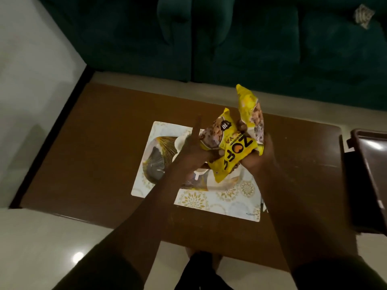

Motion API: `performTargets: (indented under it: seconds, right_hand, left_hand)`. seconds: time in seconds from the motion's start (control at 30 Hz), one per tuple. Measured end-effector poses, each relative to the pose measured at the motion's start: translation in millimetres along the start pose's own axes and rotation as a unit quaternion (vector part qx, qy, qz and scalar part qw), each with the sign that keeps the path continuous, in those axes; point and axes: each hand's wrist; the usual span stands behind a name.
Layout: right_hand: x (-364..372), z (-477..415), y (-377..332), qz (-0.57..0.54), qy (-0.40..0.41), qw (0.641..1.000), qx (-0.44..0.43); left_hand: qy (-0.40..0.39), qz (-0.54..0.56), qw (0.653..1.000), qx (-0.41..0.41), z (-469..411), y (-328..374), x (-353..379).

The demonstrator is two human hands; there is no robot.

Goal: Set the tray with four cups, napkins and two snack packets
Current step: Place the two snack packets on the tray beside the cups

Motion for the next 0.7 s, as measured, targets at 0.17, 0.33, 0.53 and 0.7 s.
performTargets:
  seconds: [0.17, 0.33, 0.53, 0.7]
  right_hand:
    - [0.1, 2.4, 1.5, -0.068, -0.020, 0.997, 0.018]
    - [10.2, 3.5, -0.3, -0.093, -0.039, 0.994, 0.041]
    - [-32.6, -11.3, 4.9, 0.120, 0.046, 0.991, 0.022]
    - [-49.3, -28.7, -16.4, 0.185, 0.043, 0.982, 0.022]
  left_hand:
    - [0.059, -0.399, 0.914, 0.035, 1.5, 20.1, -11.3]
    - [0.007, -0.395, 0.911, 0.120, 0.7, 30.2, -8.7]
    - [0.138, -0.328, 0.928, 0.111, 7.4, -13.0, -38.0]
    - [0.327, 0.247, 0.912, 0.001, 26.0, -71.3, -94.0]
Point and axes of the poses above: each hand's wrist, its own z-axis away from the middle knuckle, its own x-axis out of the palm, y = z × x, and after that the axes turned 14 degrees about -y, right-handed
